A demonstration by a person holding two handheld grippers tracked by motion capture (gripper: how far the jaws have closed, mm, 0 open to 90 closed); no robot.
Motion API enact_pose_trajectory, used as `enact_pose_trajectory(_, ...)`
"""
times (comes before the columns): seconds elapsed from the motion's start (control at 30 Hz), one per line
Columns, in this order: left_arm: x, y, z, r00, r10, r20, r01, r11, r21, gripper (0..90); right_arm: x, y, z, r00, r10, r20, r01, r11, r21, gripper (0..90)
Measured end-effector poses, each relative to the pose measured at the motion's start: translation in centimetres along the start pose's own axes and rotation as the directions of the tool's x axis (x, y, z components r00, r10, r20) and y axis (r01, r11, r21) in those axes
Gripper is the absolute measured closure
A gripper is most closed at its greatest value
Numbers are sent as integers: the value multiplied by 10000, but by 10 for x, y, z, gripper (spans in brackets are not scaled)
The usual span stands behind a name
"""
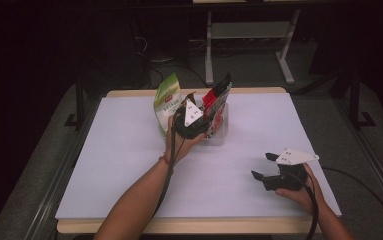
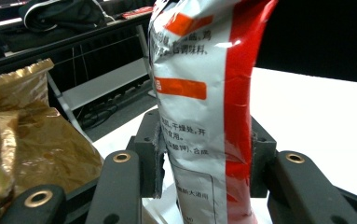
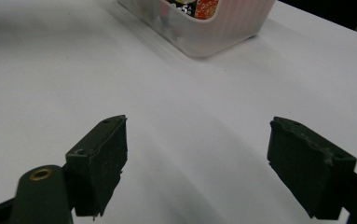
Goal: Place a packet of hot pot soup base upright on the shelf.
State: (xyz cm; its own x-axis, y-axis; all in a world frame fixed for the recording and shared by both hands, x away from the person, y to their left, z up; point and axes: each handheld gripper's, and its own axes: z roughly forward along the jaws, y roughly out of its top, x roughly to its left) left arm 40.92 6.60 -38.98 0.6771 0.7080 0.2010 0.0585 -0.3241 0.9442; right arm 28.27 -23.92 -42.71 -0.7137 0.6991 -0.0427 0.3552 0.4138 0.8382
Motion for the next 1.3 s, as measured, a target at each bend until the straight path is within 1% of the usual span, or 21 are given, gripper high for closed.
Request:
enact_pose_trajectory(0.07,0,1,-2,10000,20,51,-20,10000,-1,574,0,0,0,10000,4,38,-4,10000,-14,195)
enact_pose_trajectory(0.23,1,2,-10,9997,241,101,-241,9997,37,570,0,1,-1,10000,2,85,-1,10000,-35,197)
enact_pose_trajectory(0.27,1,3,-12,9996,251,159,-252,9997,31,570,0,1,-1,9999,-8,113,8,10000,-47,196)
enact_pose_trajectory(0.3,2,3,-14,9996,175,232,-176,9998,13,569,0,1,-1,9999,-22,115,22,10000,-70,197)
enact_pose_trajectory(0.33,3,4,-17,9994,140,328,-141,9999,12,571,0,1,-1,9999,-8,123,10,10000,-95,198)
enact_pose_trajectory(0.37,3,5,-20,9991,196,379,-197,9998,9,571,0,1,-2,9999,-7,139,8,10000,-93,199)
enact_pose_trajectory(0.43,4,7,-26,9981,489,372,-490,9988,18,570,1,1,-2,9999,0,138,2,9999,-105,199)
enact_pose_trajectory(0.47,5,7,-29,9979,516,398,-516,9987,-29,569,1,2,-2,9999,3,153,-1,9999,-103,199)
enact_pose_trajectory(0.57,9,6,-38,9978,425,514,-423,9991,-43,560,1,2,-2,9999,-26,164,27,9999,-100,200)
enact_pose_trajectory(0.63,9,5,-44,9973,484,551,-483,9988,-36,557,2,2,-2,9998,-64,180,66,9999,-127,201)
enact_pose_trajectory(0.77,10,5,-56,9943,676,822,-674,9977,-48,537,2,3,-2,9997,-105,209,108,9999,-117,202)
enact_pose_trajectory(0.87,12,3,-64,9923,868,884,-877,9961,61,525,3,3,-2,9997,-80,232,83,9999,-146,201)
enact_pose_trajectory(1.0,16,-2,-74,9909,926,978,-949,9953,188,504,3,4,-3,9994,-146,328,152,9997,-194,203)
enact_pose_trajectory(1.07,18,-5,-79,9905,991,949,-1017,9945,233,497,3,4,-3,9992,-103,380,111,9997,-207,205)
enact_pose_trajectory(1.13,20,-7,-85,9898,1021,995,-1058,9939,320,484,4,5,-2,9985,-270,475,279,9994,-187,205)
enact_pose_trajectory(1.17,21,-9,-88,9894,1071,984,-1110,9932,349,477,5,6,-2,9984,-266,494,275,9995,-179,205)
enact_pose_trajectory(1.27,24,-14,-96,9889,1155,935,-1205,9915,495,476,5,6,-3,9970,-403,656,415,9990,-171,205)
enact_pose_trajectory(1.3,25,-16,-99,9896,1159,852,-1206,9913,523,476,5,7,-3,9964,-469,711,484,9986,-200,205)
